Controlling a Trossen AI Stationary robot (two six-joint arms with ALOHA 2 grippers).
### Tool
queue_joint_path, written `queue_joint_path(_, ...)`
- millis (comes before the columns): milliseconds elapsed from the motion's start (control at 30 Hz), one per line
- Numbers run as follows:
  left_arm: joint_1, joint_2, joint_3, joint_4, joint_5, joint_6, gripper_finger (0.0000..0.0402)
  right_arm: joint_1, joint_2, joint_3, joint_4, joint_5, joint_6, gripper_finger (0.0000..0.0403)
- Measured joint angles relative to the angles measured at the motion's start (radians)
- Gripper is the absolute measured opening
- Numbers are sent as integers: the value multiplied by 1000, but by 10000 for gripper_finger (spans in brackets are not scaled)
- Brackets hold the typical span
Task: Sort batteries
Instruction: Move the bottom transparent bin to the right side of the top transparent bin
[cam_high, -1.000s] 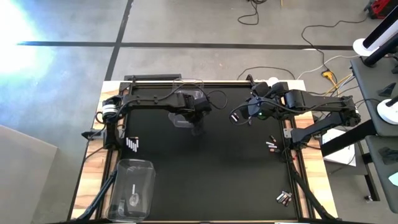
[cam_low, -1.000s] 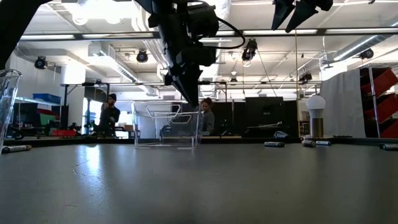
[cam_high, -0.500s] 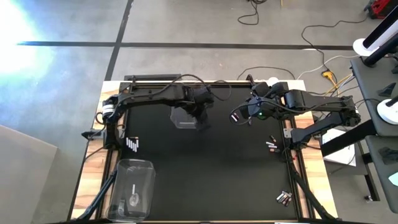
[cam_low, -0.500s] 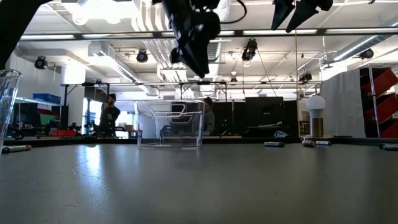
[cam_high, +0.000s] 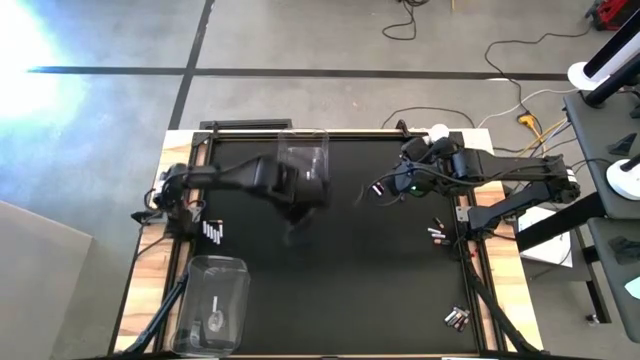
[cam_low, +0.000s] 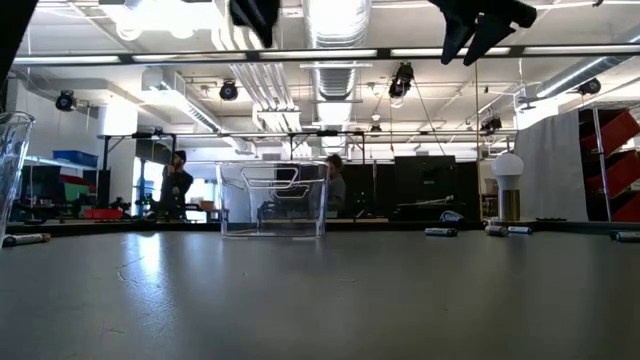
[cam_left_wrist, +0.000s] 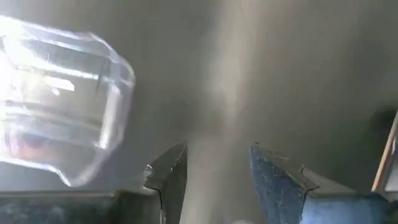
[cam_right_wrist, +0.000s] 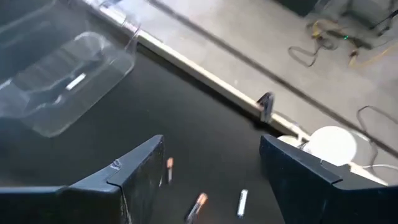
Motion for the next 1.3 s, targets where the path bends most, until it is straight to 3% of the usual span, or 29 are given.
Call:
queue_joint_path(200, -203, -39, -122, -60, 29, -4, 155, 13, 0, -5, 79, -64, -50, 265)
queue_joint_path(433, -405, -184, -349, -36, 81, -222, 155, 96, 13, -5, 254, -69, -212, 248)
queue_joint_path(600, -499, -331, -502, 77, 122, -513, 155, 165, 42, -5, 294, -69, -167, 236)
queue_joint_path(800, -532, -444, -681, 234, 59, -1074, 155, 235, 98, -5, 307, 2, 58, 234)
queue_joint_path(933, -558, -445, -781, 315, 57, -1300, 155, 241, 141, -5, 357, 3, 150, 242)
queue_joint_path(1133, -591, -364, -852, 510, 56, -1383, 155, 259, 188, 5, 393, -51, 182, 252)
queue_joint_path(1300, -602, -288, -835, 484, 46, -1389, 155, 279, 199, 15, 394, -52, 185, 247)
